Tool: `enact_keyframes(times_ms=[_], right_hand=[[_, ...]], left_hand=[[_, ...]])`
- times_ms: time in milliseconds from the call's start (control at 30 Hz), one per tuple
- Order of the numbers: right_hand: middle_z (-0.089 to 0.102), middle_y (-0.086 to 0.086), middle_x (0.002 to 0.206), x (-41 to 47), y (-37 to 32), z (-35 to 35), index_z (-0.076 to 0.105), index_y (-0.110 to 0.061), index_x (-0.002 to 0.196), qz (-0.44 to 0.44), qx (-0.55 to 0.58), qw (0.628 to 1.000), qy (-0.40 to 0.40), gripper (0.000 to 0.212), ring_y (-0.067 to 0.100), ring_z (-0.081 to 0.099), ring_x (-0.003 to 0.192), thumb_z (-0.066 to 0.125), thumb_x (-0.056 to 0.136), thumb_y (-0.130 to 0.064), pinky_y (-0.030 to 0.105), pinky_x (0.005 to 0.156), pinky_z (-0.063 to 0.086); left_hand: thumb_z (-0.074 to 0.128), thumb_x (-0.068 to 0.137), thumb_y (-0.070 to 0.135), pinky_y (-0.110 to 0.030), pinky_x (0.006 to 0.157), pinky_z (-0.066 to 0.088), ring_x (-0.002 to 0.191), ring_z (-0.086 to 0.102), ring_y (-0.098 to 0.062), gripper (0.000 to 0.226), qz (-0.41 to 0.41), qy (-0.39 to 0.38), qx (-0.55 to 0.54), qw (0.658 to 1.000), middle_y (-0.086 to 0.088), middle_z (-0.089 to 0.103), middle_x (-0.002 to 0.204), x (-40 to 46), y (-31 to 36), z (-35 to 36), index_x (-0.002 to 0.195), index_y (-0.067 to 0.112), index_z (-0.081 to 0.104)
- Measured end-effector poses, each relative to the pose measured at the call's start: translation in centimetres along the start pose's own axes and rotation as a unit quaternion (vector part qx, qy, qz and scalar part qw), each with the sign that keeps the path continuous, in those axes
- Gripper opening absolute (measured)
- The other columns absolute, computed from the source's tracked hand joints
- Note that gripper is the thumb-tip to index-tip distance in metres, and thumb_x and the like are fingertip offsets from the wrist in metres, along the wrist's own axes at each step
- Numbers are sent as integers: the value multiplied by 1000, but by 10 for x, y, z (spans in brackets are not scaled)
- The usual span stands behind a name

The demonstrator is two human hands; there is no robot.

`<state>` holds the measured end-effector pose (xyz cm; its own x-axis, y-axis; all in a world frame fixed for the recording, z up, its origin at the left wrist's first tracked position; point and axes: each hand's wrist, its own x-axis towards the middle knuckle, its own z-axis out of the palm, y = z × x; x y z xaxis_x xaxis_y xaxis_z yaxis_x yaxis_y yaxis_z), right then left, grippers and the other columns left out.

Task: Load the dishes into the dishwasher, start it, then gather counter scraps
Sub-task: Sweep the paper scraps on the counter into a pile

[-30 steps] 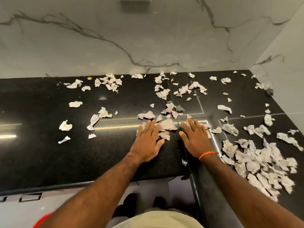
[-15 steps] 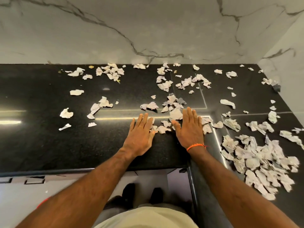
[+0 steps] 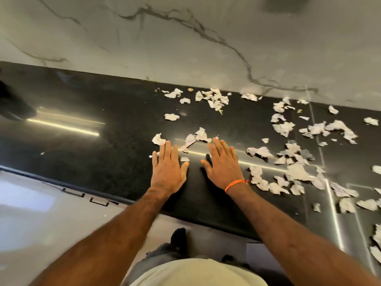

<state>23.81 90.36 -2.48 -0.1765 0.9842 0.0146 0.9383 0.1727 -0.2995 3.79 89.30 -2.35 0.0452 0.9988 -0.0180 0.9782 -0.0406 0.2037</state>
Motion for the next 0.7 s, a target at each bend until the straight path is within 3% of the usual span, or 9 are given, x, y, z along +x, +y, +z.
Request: enact_keyframes(times_ms=[300, 433, 500, 600, 700], right_hand=[[2, -1, 168, 81, -34, 30, 18, -38, 156, -52, -50, 995, -74, 54, 29, -5, 154, 24, 104, -53, 57, 122, 1], [14, 5, 167, 86, -6, 26, 29, -29, 153, 147, -35, 988, -4, 55, 34, 2, 153, 31, 102, -50, 61, 121, 5], [15, 8, 167, 85, -1, 19, 29, -19, 155, 184, -22, 982, 33, 62, 33, 4, 154, 31, 102, -52, 60, 121, 5], [8, 3, 168, 76, -14, 13, 19, -16, 159, 77, -22, 997, 18, 83, 25, -2, 155, 23, 96, -69, 54, 124, 2], [1, 1, 169, 69, -31, 22, 11, -17, 160, 0, -72, 996, -44, 107, 24, -7, 155, 25, 83, -90, 54, 124, 2]], left_hand=[[29, 86, 85, -59, 124, 0, 155, -9, -34, 110, -67, -52, 2, 996, -15, -6, 169, 39, -70, 1, 161, 10, -2], [25, 95, 73, -58, 123, -7, 155, -9, -33, 93, 46, -56, -2, 997, -16, -3, 169, 72, -50, 10, 161, 12, 4], [23, 99, 65, -55, 125, -3, 156, -5, -30, 79, 121, -52, -12, 991, -15, 2, 169, 89, -36, 12, 161, 17, 11], [12, 98, 59, -54, 125, 2, 157, -2, -29, 75, 100, -28, -45, 994, -13, 5, 170, 120, -33, 11, 161, 18, 18], [25, 101, 55, -55, 125, 4, 156, 1, -32, 71, 51, -11, -35, 998, -14, 6, 169, 152, -45, 15, 160, 15, 18]])
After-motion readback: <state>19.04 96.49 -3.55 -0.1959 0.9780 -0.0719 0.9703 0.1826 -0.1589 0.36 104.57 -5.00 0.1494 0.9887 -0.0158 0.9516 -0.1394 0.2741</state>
